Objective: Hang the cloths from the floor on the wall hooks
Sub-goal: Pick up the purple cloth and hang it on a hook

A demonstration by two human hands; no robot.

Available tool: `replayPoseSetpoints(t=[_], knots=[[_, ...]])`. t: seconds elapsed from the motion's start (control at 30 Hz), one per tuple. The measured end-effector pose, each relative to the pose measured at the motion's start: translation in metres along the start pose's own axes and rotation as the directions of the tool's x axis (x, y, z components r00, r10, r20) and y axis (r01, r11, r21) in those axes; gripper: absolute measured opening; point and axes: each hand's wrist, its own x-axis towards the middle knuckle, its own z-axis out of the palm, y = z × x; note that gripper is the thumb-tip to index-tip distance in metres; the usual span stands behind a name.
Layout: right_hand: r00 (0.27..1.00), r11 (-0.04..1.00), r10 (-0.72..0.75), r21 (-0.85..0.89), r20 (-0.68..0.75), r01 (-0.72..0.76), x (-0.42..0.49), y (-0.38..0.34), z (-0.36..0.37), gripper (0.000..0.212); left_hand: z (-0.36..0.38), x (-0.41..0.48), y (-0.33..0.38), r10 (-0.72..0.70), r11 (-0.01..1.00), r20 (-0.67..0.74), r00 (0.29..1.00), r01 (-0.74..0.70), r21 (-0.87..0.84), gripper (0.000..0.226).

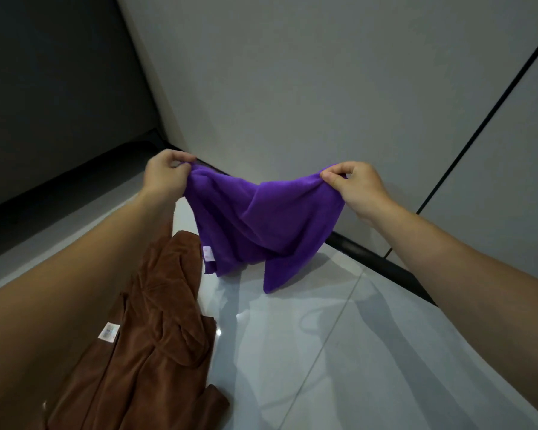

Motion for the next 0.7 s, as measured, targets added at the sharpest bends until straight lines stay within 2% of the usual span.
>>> replayPoseSetpoints(t=[0.13, 0.23, 0.33, 0.4, 0.47, 0.53, 0.6, 0.7], knots=[[0.999, 0.999, -0.031, -0.022, 0.013, 0.031, -0.005, -0.007, -0.007, 0.005, -0.016, 0.004, 0.003, -0.011, 1.000, -0.002, 1.000, 0.012, 0.022, 0.020], [0.997, 0.996, -0.081, 0.037, 0.020, 0.080, -0.005, -0.011, -0.014, 0.028, -0.026, 0.006, 0.005, -0.013, 0.999, -0.026, 1.000, 0.014, 0.035, 0.019], [0.996, 0.990, -0.067, 0.125, 0.062, 0.059, 0.002, -0.013, -0.021, 0.043, -0.034, 0.013, 0.010, -0.006, 1.000, -0.054, 0.999, 0.006, 0.002, 0.014], [0.998, 0.982, -0.034, 0.188, 0.058, 0.022, 0.010, -0.014, -0.026, 0.043, -0.036, 0.019, 0.016, 0.038, 0.998, -0.048, 0.998, -0.035, 0.061, 0.015], [0.999, 0.959, 0.007, 0.282, 0.034, -0.016, 0.021, -0.017, -0.029, 0.034, -0.037, 0.022, 0.024, 0.104, 0.978, 0.015, 0.994, -0.105, 0.182, 0.018], [0.999, 0.936, 0.034, 0.350, 0.023, -0.040, 0.033, -0.022, -0.032, 0.030, -0.037, 0.029, 0.031, 0.129, 0.962, 0.071, 0.989, -0.142, 0.234, 0.020], [1.000, 0.928, 0.018, 0.372, 0.018, -0.023, 0.040, -0.035, -0.033, 0.033, -0.042, 0.039, 0.042, 0.107, 0.967, 0.088, 0.990, -0.125, 0.224, 0.019], [1.000, 0.909, 0.028, 0.416, 0.012, -0.030, 0.047, -0.074, -0.041, 0.034, -0.050, 0.046, 0.076, 0.009, 0.994, 0.132, 0.991, -0.023, 0.108, 0.014]])
